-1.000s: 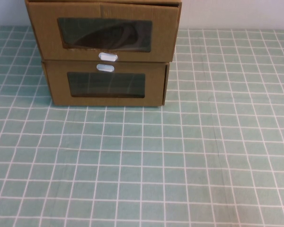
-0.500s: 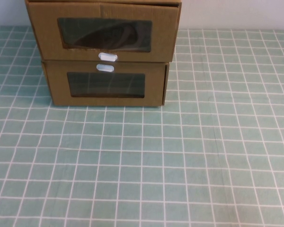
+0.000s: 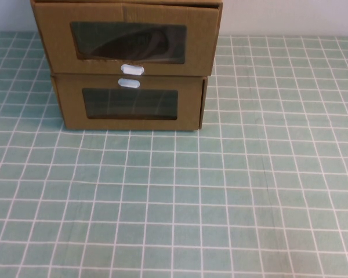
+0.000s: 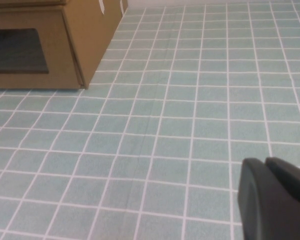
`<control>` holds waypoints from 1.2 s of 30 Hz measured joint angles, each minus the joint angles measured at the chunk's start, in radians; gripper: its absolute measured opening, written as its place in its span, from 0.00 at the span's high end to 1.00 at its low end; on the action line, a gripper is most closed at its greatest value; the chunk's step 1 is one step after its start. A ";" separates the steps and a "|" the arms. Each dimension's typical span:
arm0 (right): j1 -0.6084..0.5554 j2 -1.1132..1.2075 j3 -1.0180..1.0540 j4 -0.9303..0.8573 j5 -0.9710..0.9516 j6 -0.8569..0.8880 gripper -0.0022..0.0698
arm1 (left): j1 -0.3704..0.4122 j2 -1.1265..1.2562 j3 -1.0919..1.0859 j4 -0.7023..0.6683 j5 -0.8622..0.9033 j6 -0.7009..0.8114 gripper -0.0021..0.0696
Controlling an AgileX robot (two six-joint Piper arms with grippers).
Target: Close the shoe box
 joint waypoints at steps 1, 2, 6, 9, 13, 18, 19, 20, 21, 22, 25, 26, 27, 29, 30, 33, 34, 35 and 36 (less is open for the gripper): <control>0.000 0.000 0.000 0.000 0.000 0.000 0.99 | 0.000 0.000 0.000 0.000 0.000 0.000 0.98; 0.000 0.000 0.000 0.000 0.000 0.000 0.99 | 0.000 0.000 0.000 0.000 -0.002 0.000 0.98; 0.000 0.000 0.000 0.000 0.000 0.000 0.99 | 0.000 0.000 0.002 0.000 -0.004 -0.001 0.98; 0.000 0.000 0.000 0.000 0.000 0.000 0.99 | 0.000 0.000 0.002 0.000 -0.004 -0.003 0.98; 0.000 0.000 0.000 0.002 0.000 0.000 0.99 | 0.000 0.000 0.002 0.000 -0.004 -0.004 0.98; -0.004 -0.003 0.009 0.002 -0.008 0.000 0.99 | 0.000 0.000 0.002 -0.002 -0.004 -0.004 0.98; -0.011 -0.012 0.019 0.002 -0.012 0.000 0.99 | 0.000 0.000 0.002 -0.002 -0.004 -0.004 0.98; -0.021 -0.023 0.026 -0.003 -0.015 0.000 0.99 | 0.000 0.000 0.002 -0.002 -0.004 -0.004 0.98; -0.035 -0.041 0.034 -0.005 -0.019 0.000 0.99 | 0.000 0.000 0.002 -0.002 -0.004 -0.004 0.98; -0.050 -0.063 0.040 -0.005 -0.022 0.000 0.99 | 0.000 0.000 0.002 -0.002 -0.004 -0.004 0.98; -0.092 -0.124 0.075 -0.029 -0.031 0.000 0.99 | 0.000 0.000 0.002 -0.002 -0.004 -0.004 0.98; -0.102 -0.136 0.095 -0.039 -0.039 0.000 0.99 | 0.000 0.000 0.002 -0.002 -0.004 -0.004 0.98; -0.110 -0.140 0.120 -0.050 -0.047 0.000 0.99 | 0.000 0.000 0.002 -0.002 -0.004 -0.004 0.98; -0.115 -0.140 0.170 -0.067 -0.064 0.000 0.99 | 0.000 0.000 0.002 -0.004 -0.004 -0.004 0.98; -0.117 -0.140 0.196 -0.074 -0.078 0.000 0.99 | 0.000 0.000 0.002 -0.004 -0.004 -0.004 0.98; -0.121 -0.140 0.249 -0.080 -0.113 0.000 0.99 | 0.000 0.000 0.002 -0.004 -0.004 -0.004 0.98; -0.126 -0.140 0.256 -0.080 -0.122 0.000 0.99 | 0.000 0.000 0.002 -0.004 -0.004 -0.005 0.98; -0.130 -0.140 0.257 -0.080 -0.124 0.000 0.99 | 0.000 0.000 0.002 -0.004 -0.004 -0.005 0.98; -0.139 -0.140 0.257 -0.080 -0.120 0.000 0.99 | 0.000 0.000 0.002 -0.004 -0.004 -0.007 0.98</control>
